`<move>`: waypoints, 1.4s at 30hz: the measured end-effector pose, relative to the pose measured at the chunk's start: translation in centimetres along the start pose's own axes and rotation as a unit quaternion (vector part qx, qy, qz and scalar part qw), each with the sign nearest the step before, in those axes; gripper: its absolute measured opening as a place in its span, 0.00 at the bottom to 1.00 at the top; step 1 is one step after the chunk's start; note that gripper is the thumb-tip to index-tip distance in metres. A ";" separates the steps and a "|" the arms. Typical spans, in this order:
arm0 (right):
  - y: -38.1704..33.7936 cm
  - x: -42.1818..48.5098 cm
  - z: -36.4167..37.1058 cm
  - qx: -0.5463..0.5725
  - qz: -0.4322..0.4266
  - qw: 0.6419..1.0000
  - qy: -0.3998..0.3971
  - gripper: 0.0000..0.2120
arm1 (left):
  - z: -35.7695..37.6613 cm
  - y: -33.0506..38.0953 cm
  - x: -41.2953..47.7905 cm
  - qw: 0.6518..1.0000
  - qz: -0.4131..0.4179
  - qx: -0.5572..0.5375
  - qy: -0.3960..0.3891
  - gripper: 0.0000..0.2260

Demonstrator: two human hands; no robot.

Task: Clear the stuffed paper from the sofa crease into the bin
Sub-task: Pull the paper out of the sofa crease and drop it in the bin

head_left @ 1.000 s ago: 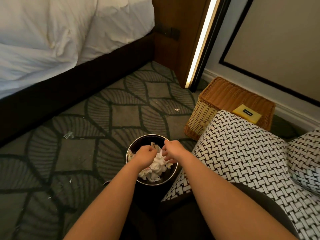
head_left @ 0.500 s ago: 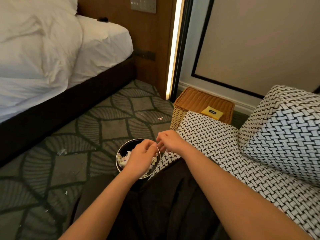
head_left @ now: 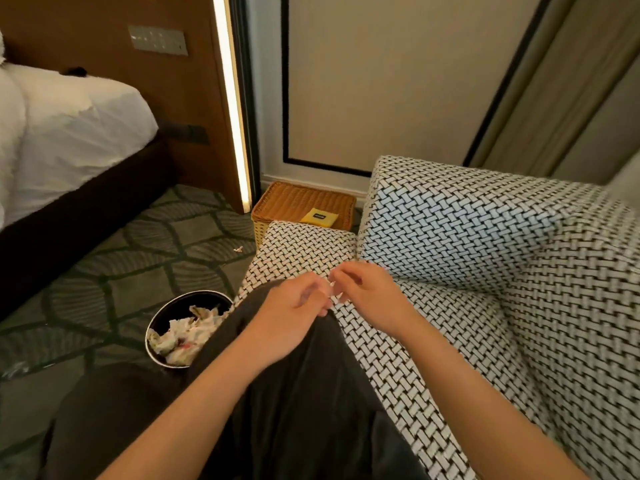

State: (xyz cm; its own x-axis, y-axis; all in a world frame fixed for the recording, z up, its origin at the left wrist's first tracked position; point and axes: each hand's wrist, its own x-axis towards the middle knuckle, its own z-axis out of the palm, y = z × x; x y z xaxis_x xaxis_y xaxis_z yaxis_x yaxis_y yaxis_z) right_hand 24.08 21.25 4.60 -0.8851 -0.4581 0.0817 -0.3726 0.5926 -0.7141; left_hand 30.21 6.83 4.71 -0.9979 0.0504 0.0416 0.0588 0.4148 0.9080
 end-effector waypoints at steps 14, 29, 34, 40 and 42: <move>13.0 -22.7 -5.0 -0.031 0.290 0.949 0.120 0.12 | 16.8 4.0 -3.7 0.955 0.049 0.057 -0.288 0.09; 19.0 -33.1 -3.1 -0.215 0.539 0.814 0.017 0.26 | 27.3 2.1 -7.7 0.920 0.030 0.093 -0.380 0.09; 19.5 -31.5 -3.5 -0.232 0.572 0.786 -0.043 0.23 | 27.0 1.1 -7.5 0.925 -0.010 0.094 -0.369 0.09; 19.0 -32.2 -2.1 -0.310 0.540 0.782 0.029 0.13 | 26.6 0.9 -7.9 0.918 -0.007 0.114 -0.381 0.09; 19.1 -32.4 -2.0 -0.313 0.524 0.790 0.053 0.12 | 26.7 1.2 -8.0 0.917 -0.010 0.104 -0.385 0.08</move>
State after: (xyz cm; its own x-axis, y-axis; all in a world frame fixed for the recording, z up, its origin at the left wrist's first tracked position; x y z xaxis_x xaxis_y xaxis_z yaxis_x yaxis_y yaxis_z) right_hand 45.06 48.75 -10.29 -0.8053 0.5402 -0.2442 0.5453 0.8366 0.0526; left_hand 38.97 31.18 -5.64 -0.6876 0.6342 -0.3536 0.1252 0.5832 0.8026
